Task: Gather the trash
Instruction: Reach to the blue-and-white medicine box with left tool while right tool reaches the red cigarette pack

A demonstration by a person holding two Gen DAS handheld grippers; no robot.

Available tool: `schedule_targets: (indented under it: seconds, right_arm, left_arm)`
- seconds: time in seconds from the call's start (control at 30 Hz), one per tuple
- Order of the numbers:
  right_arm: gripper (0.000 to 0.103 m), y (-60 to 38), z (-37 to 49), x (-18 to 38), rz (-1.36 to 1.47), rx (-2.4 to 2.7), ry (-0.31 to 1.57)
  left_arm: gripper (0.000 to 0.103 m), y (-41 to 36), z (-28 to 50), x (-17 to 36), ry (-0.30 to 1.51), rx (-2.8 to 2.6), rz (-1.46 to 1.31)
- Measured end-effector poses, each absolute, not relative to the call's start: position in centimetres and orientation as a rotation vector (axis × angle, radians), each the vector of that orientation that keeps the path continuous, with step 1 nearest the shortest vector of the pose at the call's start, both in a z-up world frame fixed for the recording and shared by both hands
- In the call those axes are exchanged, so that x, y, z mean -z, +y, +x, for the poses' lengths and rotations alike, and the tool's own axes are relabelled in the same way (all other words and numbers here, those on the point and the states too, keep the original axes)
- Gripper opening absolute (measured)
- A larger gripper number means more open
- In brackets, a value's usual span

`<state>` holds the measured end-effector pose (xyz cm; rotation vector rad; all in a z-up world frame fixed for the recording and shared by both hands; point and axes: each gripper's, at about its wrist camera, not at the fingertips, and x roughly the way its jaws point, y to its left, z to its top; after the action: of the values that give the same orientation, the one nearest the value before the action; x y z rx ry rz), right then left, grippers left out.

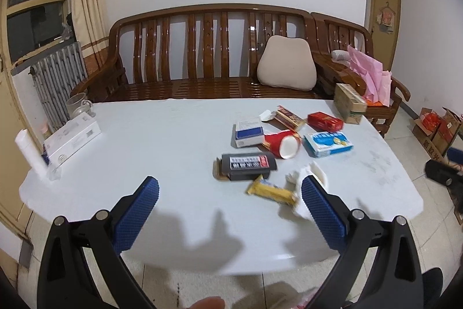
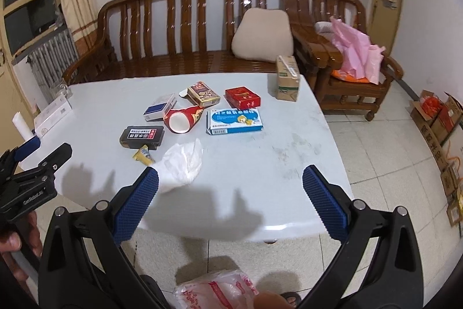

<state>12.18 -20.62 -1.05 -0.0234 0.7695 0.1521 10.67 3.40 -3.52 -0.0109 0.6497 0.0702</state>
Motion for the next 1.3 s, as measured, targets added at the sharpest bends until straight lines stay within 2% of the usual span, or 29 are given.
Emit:
schedule_targets:
  seconds: [0.33, 0.53, 0.73, 0.93, 1.3]
  right_arm:
    - [0.098, -19.5, 24.8, 1.7, -0.039, -0.241, 0.882]
    - [0.098, -18.7, 34.5, 5.1, -0.043, -0.290, 1.020]
    - [0.098, -18.9, 40.1, 8.4, -0.067, -0.255, 1.079]
    - [0.098, -19.4, 43.7, 11.8, -0.064, -0.255, 1.163]
    - [0.098, -19.2, 46.3, 15.0, -0.077, -0.273, 1.233]
  left_arm:
    - [0.096, 3.9, 22.2, 6.8, 0.744, 0.006, -0.015]
    - [0.096, 2.9, 29.9, 9.4, 0.835, 0.008, -0.014]
    - [0.096, 2.1, 35.5, 11.8, 0.910, 0.034, -0.041]
    - [0.096, 1.7, 38.6, 13.8, 1.007, 0.043, -0.062]
    - [0.096, 2.4, 40.4, 15.8, 1.056, -0.009, -0.043]
